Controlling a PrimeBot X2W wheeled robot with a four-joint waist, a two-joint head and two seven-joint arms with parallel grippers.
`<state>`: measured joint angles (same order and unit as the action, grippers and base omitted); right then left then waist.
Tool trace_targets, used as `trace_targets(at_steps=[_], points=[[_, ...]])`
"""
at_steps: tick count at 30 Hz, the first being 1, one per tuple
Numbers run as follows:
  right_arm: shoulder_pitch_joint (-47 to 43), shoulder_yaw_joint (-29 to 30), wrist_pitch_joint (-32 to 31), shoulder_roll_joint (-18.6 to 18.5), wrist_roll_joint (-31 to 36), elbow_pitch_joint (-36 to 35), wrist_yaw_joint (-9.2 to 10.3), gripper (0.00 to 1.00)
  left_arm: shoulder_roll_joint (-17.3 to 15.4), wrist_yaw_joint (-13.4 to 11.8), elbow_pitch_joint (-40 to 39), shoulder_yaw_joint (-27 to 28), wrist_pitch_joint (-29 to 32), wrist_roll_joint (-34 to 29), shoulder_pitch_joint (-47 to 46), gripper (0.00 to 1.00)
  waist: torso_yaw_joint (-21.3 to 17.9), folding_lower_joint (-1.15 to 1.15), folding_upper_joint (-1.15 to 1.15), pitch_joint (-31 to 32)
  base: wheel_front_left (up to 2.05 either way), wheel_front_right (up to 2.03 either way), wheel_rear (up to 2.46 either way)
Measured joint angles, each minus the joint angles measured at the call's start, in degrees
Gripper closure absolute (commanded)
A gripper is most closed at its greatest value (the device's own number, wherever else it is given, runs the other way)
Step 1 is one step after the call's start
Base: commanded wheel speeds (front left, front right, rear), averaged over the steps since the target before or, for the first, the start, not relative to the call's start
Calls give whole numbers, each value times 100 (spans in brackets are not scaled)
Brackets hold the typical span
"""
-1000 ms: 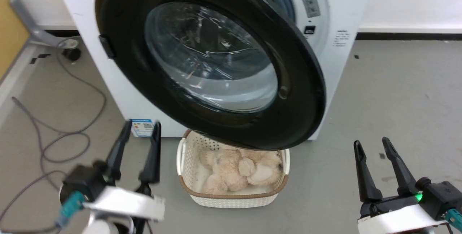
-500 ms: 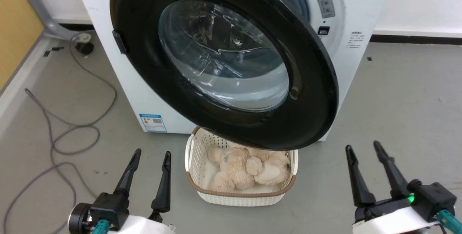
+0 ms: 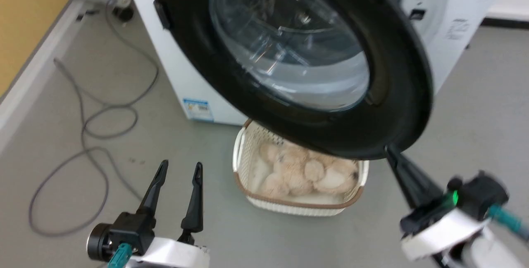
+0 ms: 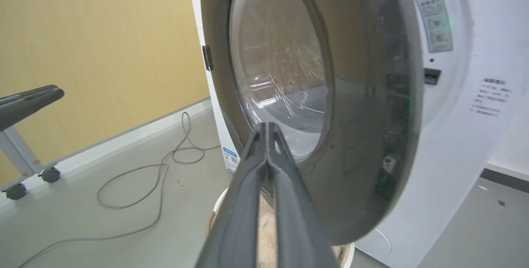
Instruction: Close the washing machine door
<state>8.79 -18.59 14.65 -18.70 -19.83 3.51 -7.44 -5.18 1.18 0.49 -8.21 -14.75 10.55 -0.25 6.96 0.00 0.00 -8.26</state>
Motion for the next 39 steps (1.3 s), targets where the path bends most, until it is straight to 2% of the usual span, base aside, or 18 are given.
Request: trace_targets(at_steps=[10,20,30,39], points=[[1354,49,-252,-996,-649,634,-13,100,130,113,-11,5,0,-81,-308,0,417,0,0,-601,0,0,0],[2353,279,-682,-1638,-1046,944,-15,100,212,138,-99,7,0,-80,-577,0,720,0,0,-1189,0,0,0],[3416,597,-1159,-2136,-1422,1624,-13,100,221,41,-174,-46,0,123,-798,0,983,1,0,-1667,0,0,0],[3878,641,-1257,-2050,-1550,2219,-103,100,222,-69,-180,-165,0,219,-801,0,1102,0,0,-1784,0,0,0]])
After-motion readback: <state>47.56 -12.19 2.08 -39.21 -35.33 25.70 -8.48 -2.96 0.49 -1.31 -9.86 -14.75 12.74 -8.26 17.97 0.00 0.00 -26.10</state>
